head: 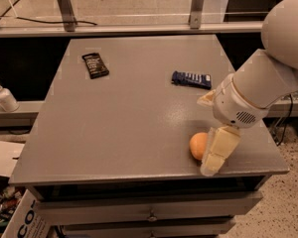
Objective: Move orange near rxbar blueberry
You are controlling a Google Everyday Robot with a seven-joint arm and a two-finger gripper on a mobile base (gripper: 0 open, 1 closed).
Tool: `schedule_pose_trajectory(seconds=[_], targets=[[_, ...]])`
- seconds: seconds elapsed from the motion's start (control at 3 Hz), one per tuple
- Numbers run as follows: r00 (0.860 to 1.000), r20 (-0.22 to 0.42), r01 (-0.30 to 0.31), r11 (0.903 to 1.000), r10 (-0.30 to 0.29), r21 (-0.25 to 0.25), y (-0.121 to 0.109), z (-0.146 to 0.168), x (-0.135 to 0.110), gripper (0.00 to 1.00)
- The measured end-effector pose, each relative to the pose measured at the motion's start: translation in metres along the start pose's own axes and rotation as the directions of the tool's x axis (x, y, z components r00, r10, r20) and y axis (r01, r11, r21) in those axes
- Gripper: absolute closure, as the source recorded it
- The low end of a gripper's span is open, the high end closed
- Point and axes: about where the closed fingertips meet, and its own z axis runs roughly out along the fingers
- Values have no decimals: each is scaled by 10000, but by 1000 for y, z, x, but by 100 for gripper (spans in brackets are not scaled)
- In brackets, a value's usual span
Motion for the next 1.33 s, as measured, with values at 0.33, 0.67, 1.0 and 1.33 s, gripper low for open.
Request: schedule_pose_trajectory(seconds=[0.33,0.67,1.0,1.33], targets=[[10000,78,-17,10000,18,-92,1,5,-1,0],[9998,168,-117,9998,119,-138,2,10,5,18],[9992,346,-201,9998,204,-78,1,10,10,41],[9985,471,-290,9995,284,121,-4,2,13,64]])
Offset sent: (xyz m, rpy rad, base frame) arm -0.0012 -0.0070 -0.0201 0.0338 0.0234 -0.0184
